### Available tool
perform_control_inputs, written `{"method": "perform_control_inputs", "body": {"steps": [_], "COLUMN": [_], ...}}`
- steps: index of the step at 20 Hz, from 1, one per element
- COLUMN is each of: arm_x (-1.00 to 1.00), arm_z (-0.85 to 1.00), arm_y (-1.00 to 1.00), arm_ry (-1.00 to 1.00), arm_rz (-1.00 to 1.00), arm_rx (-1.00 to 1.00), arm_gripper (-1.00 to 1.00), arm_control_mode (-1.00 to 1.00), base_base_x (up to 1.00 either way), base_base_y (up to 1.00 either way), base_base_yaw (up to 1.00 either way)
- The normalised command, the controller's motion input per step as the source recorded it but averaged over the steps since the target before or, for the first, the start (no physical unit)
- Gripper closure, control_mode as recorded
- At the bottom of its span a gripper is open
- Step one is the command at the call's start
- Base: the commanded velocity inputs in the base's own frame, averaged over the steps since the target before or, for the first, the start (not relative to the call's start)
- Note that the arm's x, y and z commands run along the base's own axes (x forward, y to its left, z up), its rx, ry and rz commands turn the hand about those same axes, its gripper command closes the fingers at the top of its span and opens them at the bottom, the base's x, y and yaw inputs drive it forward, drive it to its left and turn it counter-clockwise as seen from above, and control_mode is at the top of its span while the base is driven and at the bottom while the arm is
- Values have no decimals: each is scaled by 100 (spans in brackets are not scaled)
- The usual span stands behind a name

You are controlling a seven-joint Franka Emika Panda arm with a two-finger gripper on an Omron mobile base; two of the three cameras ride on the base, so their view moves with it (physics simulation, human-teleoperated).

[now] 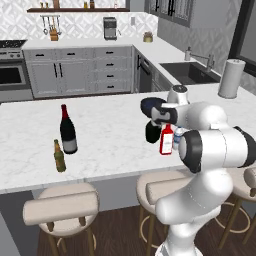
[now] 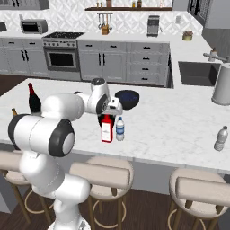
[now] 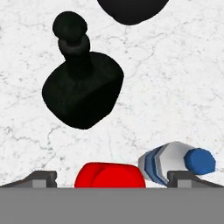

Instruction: Move the plastic bottles in the middle to the plastics group, and the glass bottles in the middle to the glass group.

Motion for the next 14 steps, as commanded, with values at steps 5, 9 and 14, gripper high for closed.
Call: {"method": "perform_control_inputs", "body": {"steps": [5, 9, 14], "arm_x": [12, -2, 0], "arm_z": [-11, -1, -1], "arm_y": [-1, 0, 0], "arm_ry": [-1, 0, 0], "arm_rz": [3, 2, 0], "arm_rx": [0, 0, 0], "arm_gripper": [-100, -100, -100], "arm_control_mode": [-100, -100, -100], "base_base_x": [0, 0, 0], "base_base_y": [0, 0, 0], "base_base_yaw": [0, 0, 0]}}
